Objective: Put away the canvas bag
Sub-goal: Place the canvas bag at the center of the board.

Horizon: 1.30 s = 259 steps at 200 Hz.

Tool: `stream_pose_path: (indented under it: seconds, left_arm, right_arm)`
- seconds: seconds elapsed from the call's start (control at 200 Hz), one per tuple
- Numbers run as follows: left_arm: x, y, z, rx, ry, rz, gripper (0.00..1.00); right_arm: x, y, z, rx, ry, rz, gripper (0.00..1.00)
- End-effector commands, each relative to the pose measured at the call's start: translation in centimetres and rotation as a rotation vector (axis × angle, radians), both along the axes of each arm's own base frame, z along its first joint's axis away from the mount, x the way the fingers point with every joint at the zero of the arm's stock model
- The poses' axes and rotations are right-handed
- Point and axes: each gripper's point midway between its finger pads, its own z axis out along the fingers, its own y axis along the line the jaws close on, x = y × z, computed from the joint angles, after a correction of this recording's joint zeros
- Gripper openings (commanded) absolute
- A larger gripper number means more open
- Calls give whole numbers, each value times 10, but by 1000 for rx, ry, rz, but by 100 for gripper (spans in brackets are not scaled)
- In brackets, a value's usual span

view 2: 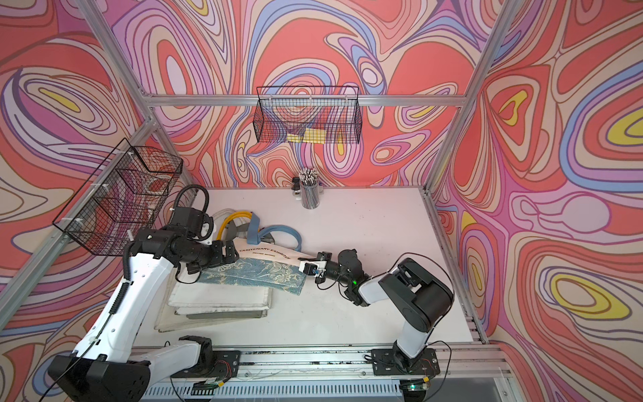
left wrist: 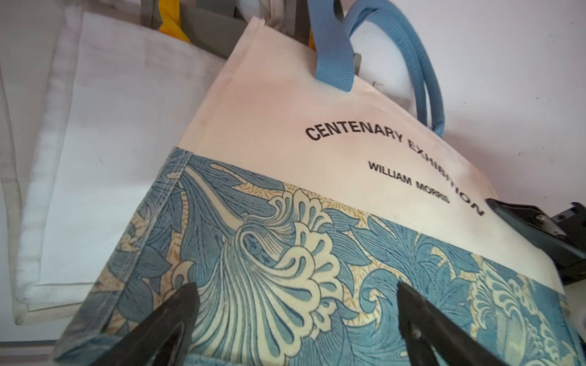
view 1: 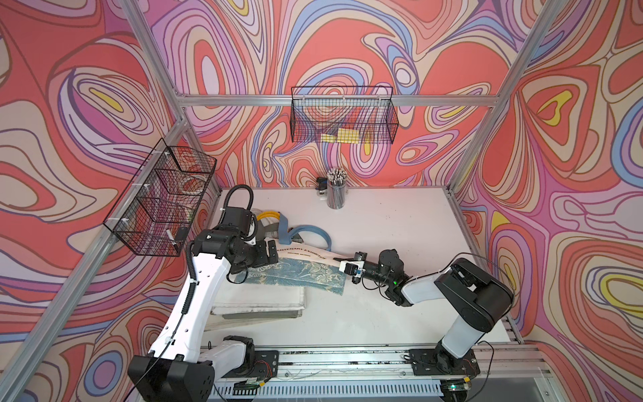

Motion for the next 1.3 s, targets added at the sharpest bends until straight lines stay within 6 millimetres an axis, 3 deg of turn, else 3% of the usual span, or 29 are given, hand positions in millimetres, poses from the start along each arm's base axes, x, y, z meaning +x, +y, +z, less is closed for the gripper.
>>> stream_pose_path:
  seconds: [0.0,0.18,0.471,0.616,0.861,1.057,1.122,1.202,1.292]
  left_arm:
    - [-2,0,-11,-22,17,-16,99]
    - [-6,-2,-41,-33,103,-32,99]
    - [10,3,-71,-57,203,-38,99]
    - [30,10,-75,-18,199,-40,99]
    - [65,40,-89,53,205,-24,99]
    - [83,34,-101,15,229,-60,99]
    - [86,30,-108,-9,248,-73,91]
    - [87,29,-118,-21,272,-82,67]
    - [87,25,-124,-45,296,-82,48]
  right_arm:
    - [1,-6,-8,-76,-31,-34,3]
    - [0,-10,-17,-132,-57,-35,6]
    - [0,-14,-32,-215,-104,-80,10]
    - [1,-14,-38,-243,-110,-81,11]
    - [6,-15,-52,-307,-115,-105,15]
    - [9,-14,-57,-325,-113,-114,15]
    - [10,-13,-58,-328,-113,-116,15]
    - [10,-11,-59,-328,-107,-116,14]
    - [10,-9,-60,-324,-103,-116,14]
